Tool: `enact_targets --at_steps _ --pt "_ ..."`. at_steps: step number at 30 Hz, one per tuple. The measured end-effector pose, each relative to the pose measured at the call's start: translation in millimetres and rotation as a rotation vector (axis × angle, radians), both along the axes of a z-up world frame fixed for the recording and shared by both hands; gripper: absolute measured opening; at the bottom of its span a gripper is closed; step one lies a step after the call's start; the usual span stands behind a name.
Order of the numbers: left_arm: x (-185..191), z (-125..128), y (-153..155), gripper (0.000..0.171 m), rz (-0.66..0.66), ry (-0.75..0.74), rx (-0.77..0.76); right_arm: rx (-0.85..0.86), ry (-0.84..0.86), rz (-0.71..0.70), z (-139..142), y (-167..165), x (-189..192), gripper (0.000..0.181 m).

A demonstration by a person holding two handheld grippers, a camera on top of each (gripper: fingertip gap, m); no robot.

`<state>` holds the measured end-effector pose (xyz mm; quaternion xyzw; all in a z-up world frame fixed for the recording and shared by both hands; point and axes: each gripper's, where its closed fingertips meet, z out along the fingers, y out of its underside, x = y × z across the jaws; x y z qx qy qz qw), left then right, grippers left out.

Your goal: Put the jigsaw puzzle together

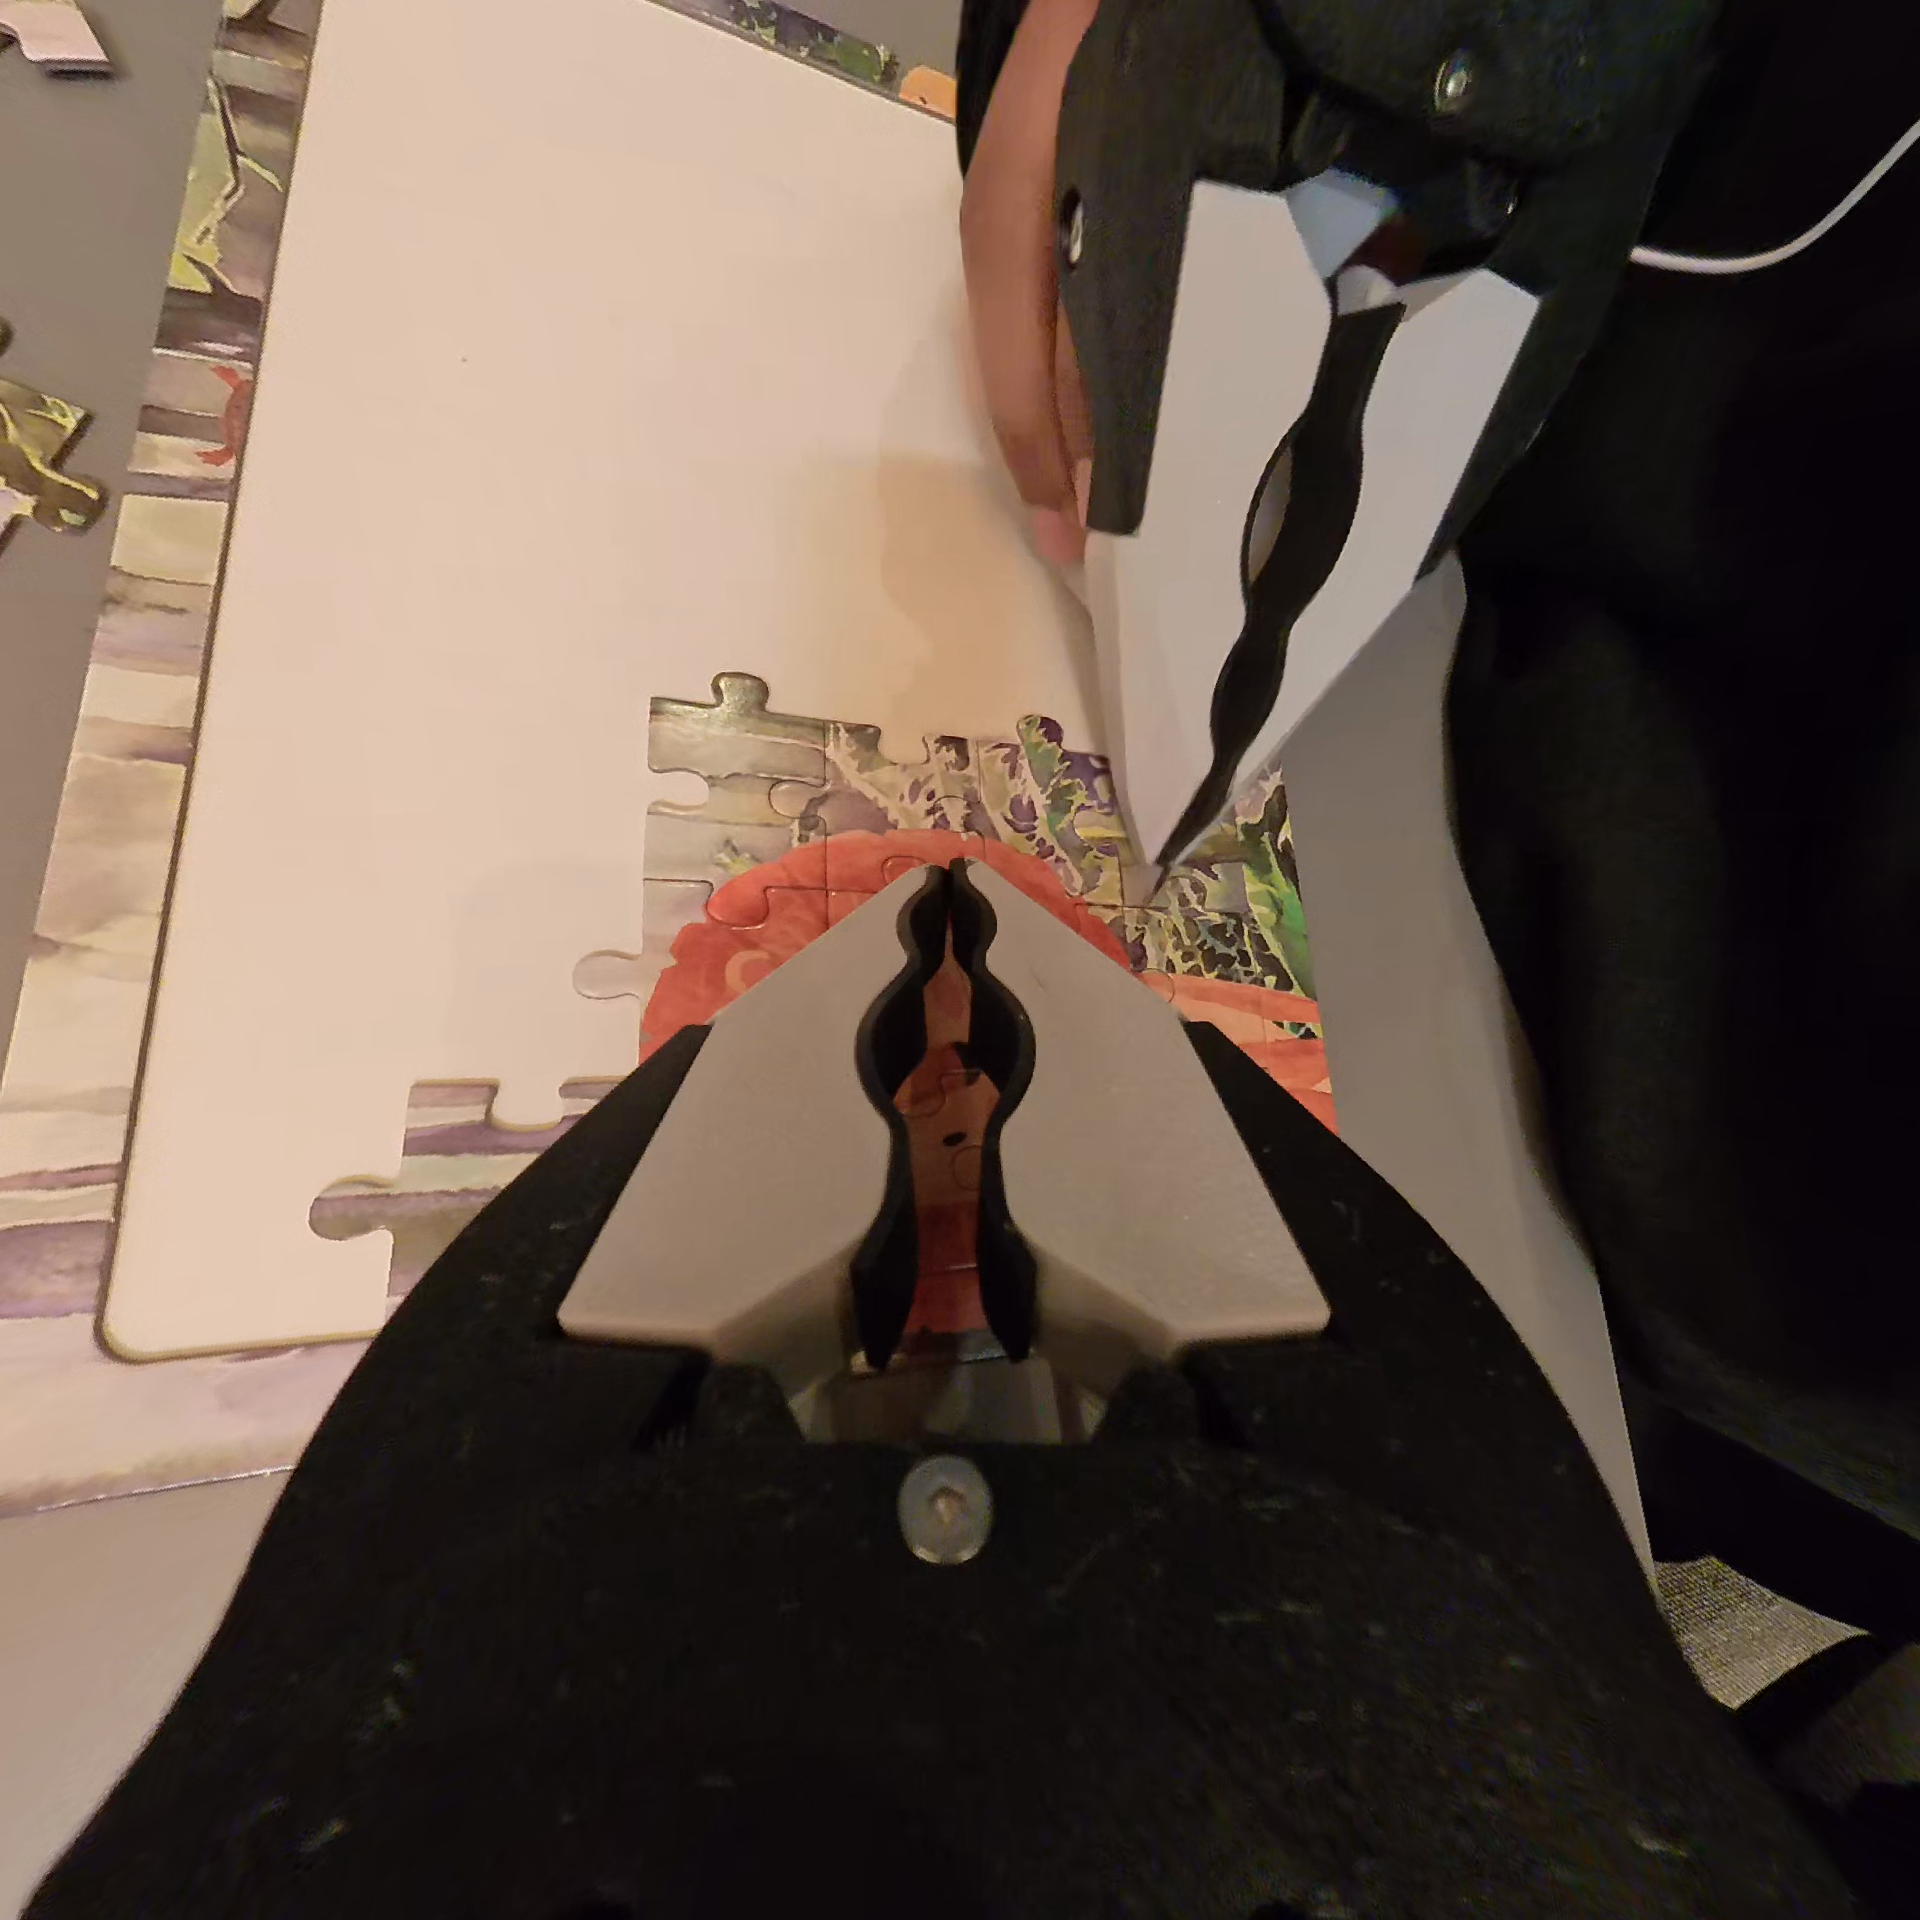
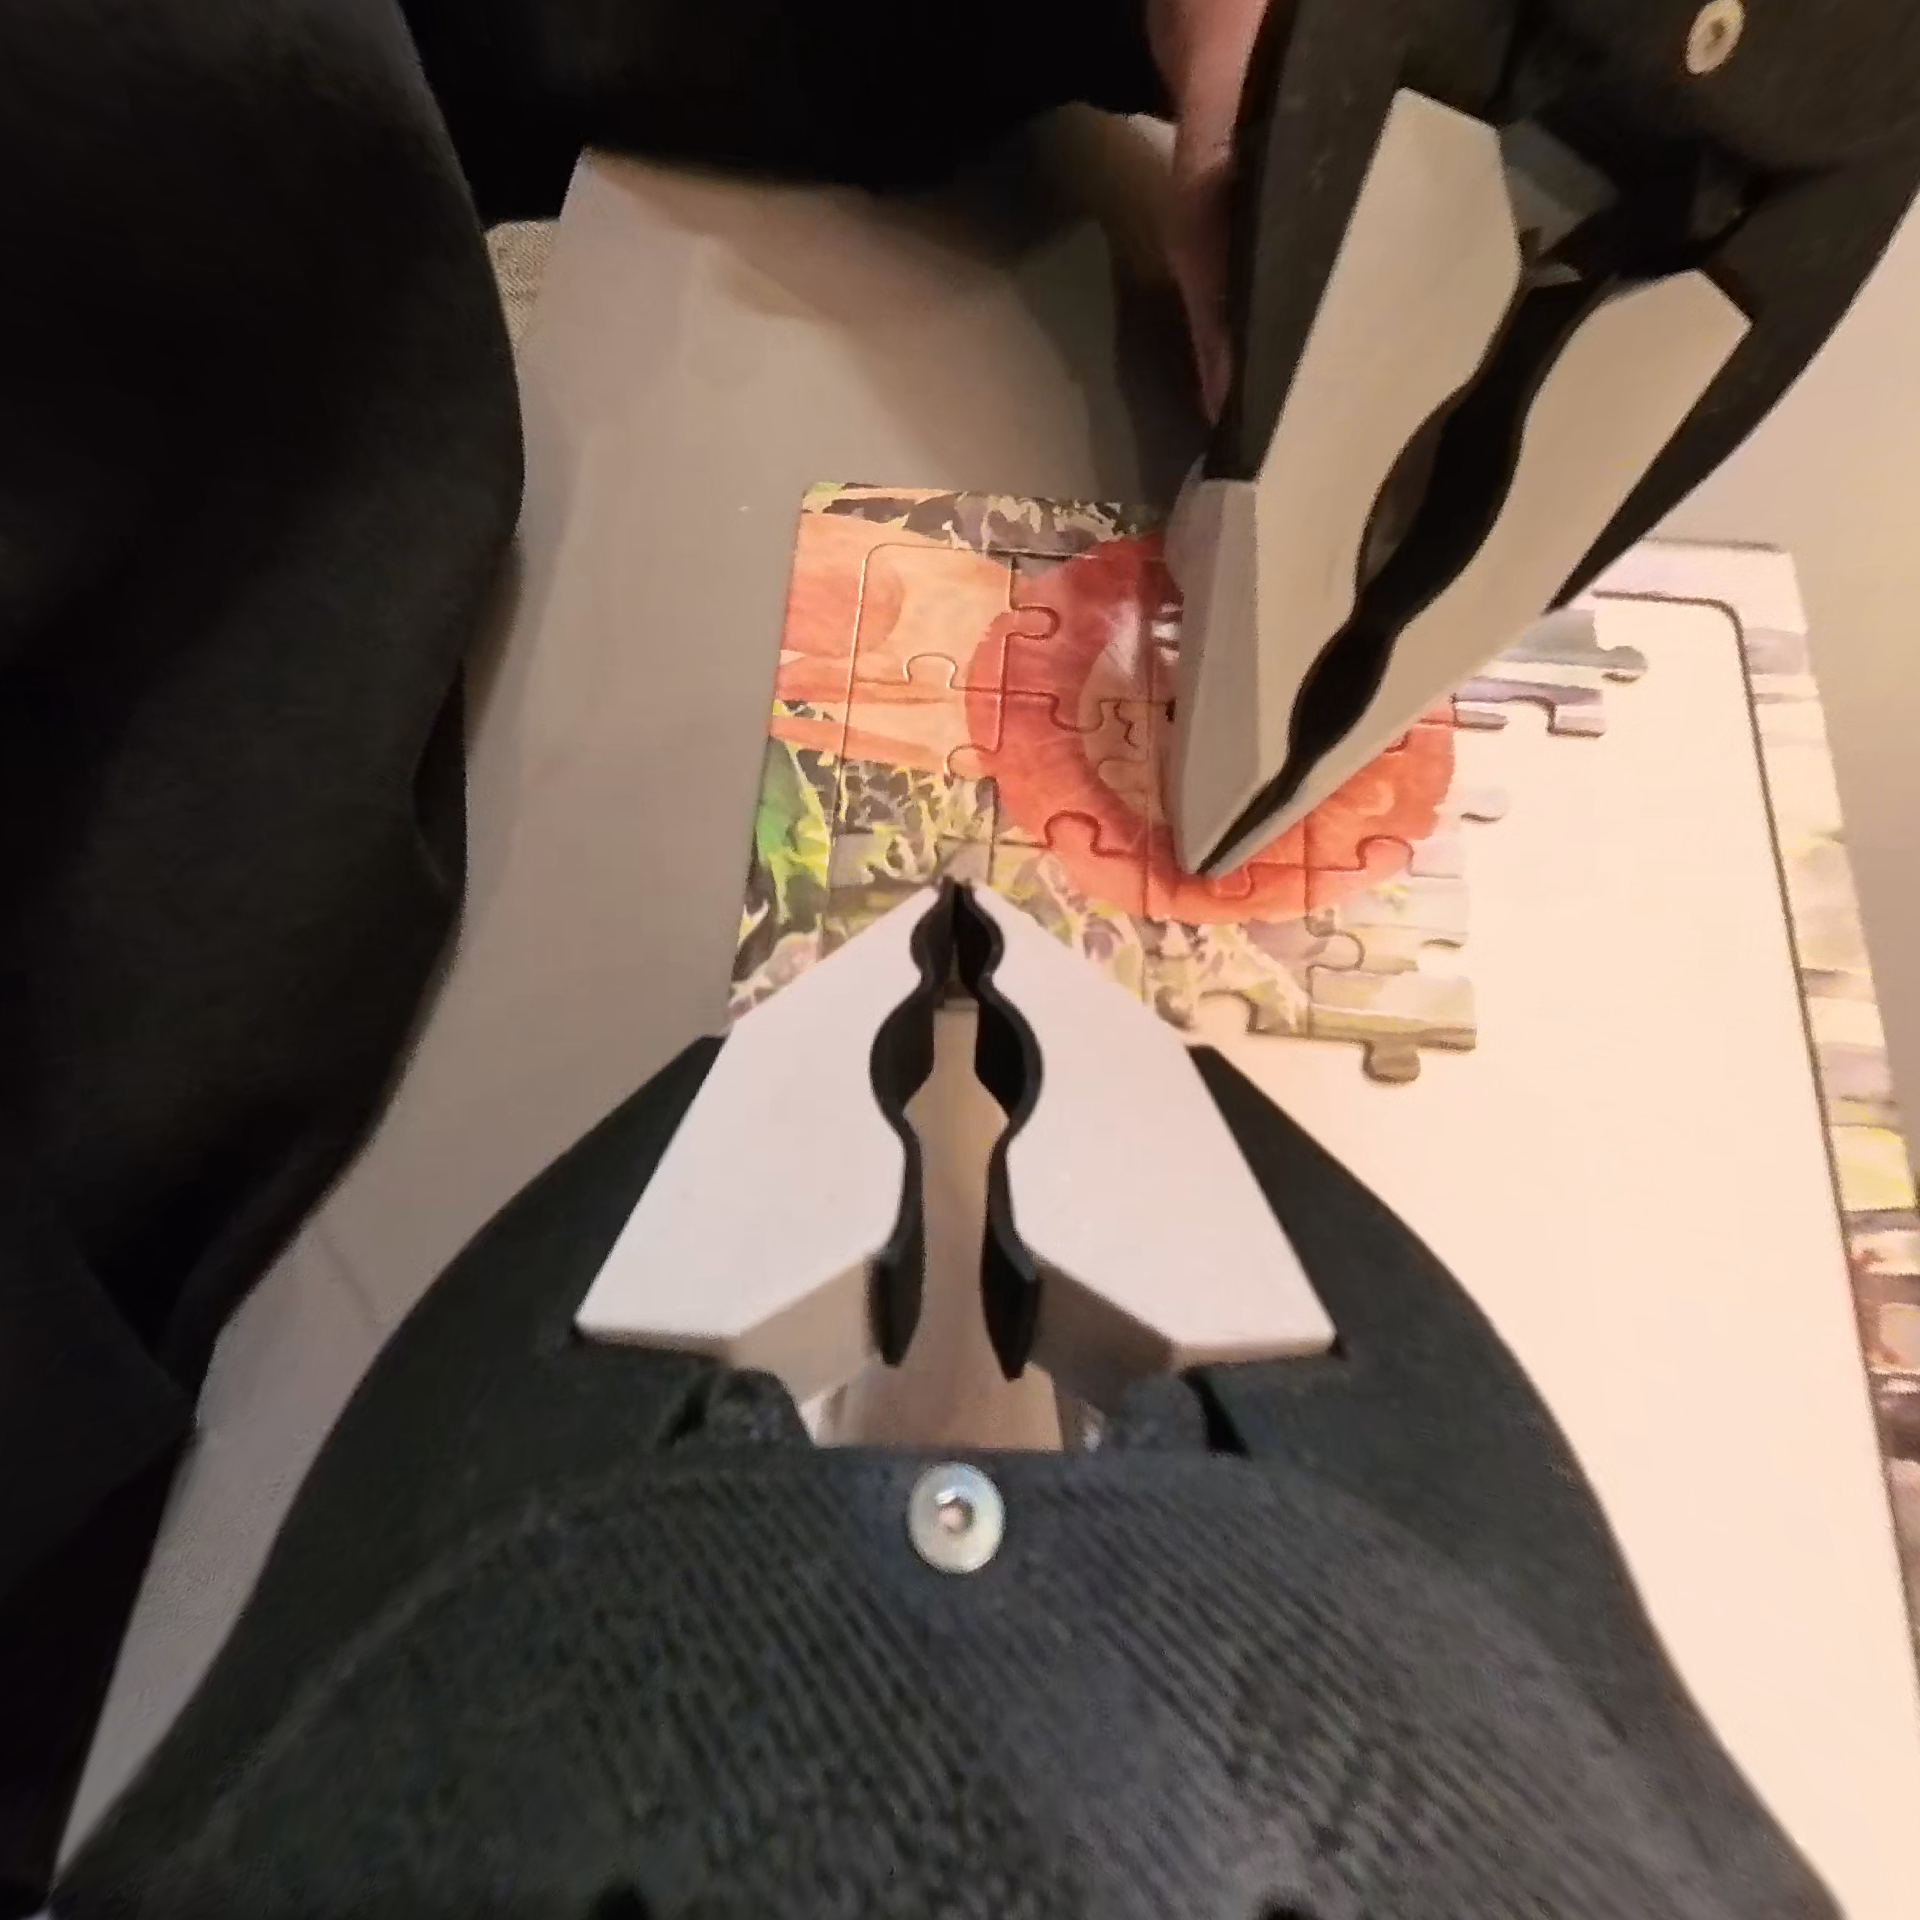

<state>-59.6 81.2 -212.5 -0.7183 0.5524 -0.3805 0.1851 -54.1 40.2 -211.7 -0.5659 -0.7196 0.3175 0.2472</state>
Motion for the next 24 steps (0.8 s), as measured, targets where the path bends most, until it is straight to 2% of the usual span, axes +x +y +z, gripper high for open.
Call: enact_targets --at_steps 5,14,19,24 --pt "0 0 0 0.0 0.0 0.001 0.007 -0.105 0.037 -0.008 11 4 3 0.001" --pt "0 0 0 0.0 -0.001 0.001 0.005 -0.037 0.013 0.033 1 -8 -3 0.005" --pt "0 0 0 0.0 -0.001 0.0 0.001 0.028 0.041 0.02 -1 -12 -2 0.0" --pt "0 0 0 0.0 -0.001 -0.001 -0.004 -0.133 -0.023 -0.056 -1 -11 -2 0.0"
